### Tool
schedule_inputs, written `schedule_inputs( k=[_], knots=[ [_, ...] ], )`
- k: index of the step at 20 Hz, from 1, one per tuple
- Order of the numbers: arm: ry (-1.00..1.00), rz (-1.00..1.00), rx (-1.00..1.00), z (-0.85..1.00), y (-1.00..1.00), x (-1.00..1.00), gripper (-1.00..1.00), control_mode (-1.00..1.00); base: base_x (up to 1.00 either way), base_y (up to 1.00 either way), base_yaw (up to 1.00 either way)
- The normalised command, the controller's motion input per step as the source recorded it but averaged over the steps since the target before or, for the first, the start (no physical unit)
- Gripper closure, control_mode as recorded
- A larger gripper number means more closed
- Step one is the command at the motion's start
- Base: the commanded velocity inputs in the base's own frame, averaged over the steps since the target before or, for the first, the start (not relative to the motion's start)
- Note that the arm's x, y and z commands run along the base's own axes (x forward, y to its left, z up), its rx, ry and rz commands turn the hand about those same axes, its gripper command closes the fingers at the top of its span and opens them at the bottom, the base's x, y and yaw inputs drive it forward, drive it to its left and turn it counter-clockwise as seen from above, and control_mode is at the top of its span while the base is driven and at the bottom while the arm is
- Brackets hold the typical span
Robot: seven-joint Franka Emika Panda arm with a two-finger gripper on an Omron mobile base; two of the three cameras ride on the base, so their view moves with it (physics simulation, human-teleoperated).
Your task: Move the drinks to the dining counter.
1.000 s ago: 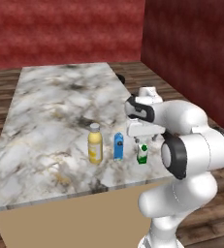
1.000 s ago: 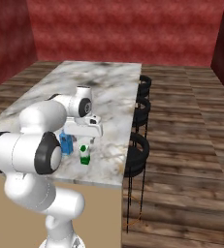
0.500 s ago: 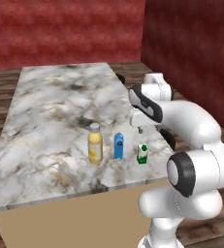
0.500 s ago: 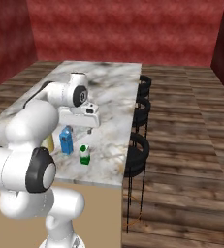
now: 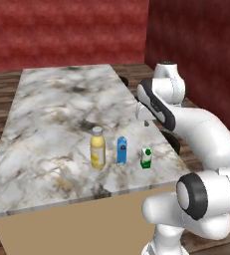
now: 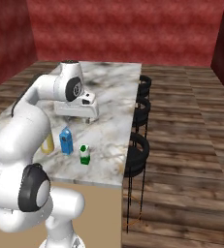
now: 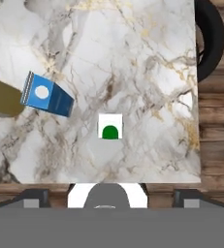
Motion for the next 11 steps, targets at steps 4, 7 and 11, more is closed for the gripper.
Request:
schedule_inputs(
  k=[4,7,11],
  knots=[
    [-0.21,0.0,0.0,0.39,-0.04,0.0,-1.0,-1.0,0.0,0.0,0.0],
    [-0.21,0.0,0.0,0.38,-0.04,0.0,-1.0,-1.0,0.0,0.0,0.0],
    [-0.2,0.0,0.0,0.33,-0.01,-0.12,-1.0,-1.0,0.0,0.0,0.0]
  ],
)
